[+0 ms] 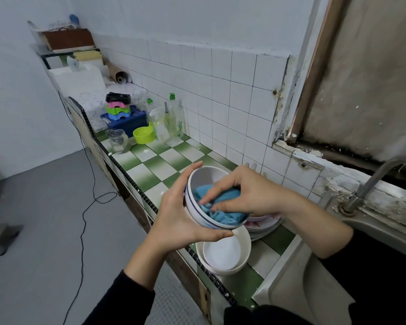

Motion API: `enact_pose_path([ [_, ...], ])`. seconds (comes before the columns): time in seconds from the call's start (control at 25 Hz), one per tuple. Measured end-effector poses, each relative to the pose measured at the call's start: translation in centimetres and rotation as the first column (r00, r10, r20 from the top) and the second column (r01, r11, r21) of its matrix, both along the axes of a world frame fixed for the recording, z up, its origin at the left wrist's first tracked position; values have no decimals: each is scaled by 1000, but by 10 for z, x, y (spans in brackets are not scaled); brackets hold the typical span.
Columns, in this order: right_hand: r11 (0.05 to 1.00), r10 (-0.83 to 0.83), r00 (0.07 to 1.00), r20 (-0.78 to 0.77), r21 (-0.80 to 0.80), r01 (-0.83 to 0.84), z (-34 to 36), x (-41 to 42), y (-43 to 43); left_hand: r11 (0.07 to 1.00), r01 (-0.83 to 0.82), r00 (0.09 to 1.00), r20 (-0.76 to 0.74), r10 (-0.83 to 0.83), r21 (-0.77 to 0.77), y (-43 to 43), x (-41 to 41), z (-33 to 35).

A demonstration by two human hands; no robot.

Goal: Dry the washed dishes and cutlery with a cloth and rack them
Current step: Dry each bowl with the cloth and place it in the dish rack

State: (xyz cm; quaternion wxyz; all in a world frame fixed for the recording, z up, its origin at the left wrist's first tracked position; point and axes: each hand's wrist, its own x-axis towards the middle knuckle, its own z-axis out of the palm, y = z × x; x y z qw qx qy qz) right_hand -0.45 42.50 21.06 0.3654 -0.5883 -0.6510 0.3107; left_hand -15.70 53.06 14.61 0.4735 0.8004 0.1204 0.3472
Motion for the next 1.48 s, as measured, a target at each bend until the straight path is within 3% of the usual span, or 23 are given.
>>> enact_pose_path([
  [0.08, 981, 190, 911, 367, -102, -163, 7, 16, 3, 999, -11, 1000, -17, 12, 30, 1, 0, -4],
  [0.16, 968, 209, 628, 750, -70, -239, 7, 28, 15, 1000, -12, 998, -54, 13, 16, -2, 3, -6],
  [0.2, 953, 147, 496, 856, 12, -302, 5, 31, 21, 1000, -4, 997, -75, 5, 7, -3, 6, -7],
  [0.24, 927, 78, 413, 907, 87, -365, 2, 33, 25, 1000, 4, 996, -91, -4, 3, -2, 8, -8],
  [0.32, 875, 51, 375, 926, 139, -463, -4, 37, 30, 1000, 12, 995, -103, -12, 5, 3, 10, -10],
  [0.4, 886, 155, 379, 912, 41, -463, -11, 41, 32, 1000, -3, 995, -102, 3, 5, 8, 10, -14],
  [0.48, 916, 277, 302, 912, -155, -371, -13, 39, 33, 999, -31, 994, -109, 30, -8, 8, 10, -20],
  [0.56, 910, 243, 247, 938, -132, -392, -12, 38, 34, 998, -43, 993, -111, 37, -52, 5, 12, -25],
  [0.64, 909, 149, 303, 941, -9, -417, -15, 37, 38, 997, -45, 994, -103, 38, -66, 4, 13, -28],
  [0.72, 939, 209, 487, 848, -35, -342, -17, 36, 36, 997, -73, 994, -85, 69, -36, 6, 11, -27],
  [0.84, 956, 273, 798, 538, -246, -161, -12, 36, 30, 993, -108, 991, -73, 112, 56, 6, 11, -25],
  [0.96, 973, 67, 991, 116, -226, -39, -22, 31, 24, 987, -94, 991, -84, 105, 130, 3, 15, -26],
  [1.0, 983, 1, 1000, 8, -184, 1, -27, 28, 22, 986, -89, 991, -83, 102, 139, 5, 16, -25],
  [1.08, 992, -24, 1000, -14, -121, 22, -30, 23, 20, 986, -90, 992, -74, 101, 140, 10, 15, -23],
  [1.16, 994, 47, 975, 216, -105, -25, -23, 29, 20, 986, -106, 992, -51, 113, 130, 13, 14, -21],
  [1.24, 994, 105, 783, 613, -89, -63, -15, 35, 24, 987, -112, 992, -43, 117, 111, 14, 17, -21],
  [1.28, 994, 105, 699, 707, -95, -53, -13, 36, 25, 989, -108, 992, -50, 114, 103, 14, 19, -21],
  [1.32, 994, 95, 701, 707, -103, -31, -12, 33, 23, 990, -100, 993, -55, 106, 100, 13, 22, -21],
  [1.36, 994, 71, 768, 637, -107, -4, -12, 28, 21, 992, -93, 993, -60, 99, 91, 12, 24, -21],
  [1.44, 990, -68, 938, 339, -94, 106, -17, 17, 16, 996, -82, 994, -67, 84, 30, 5, 27, -20],
  [1.48, 975, -199, 966, 167, -71, 213, -23, 13, 16, 997, -69, 996, -63, 68, -20, 1, 29, -20],
])
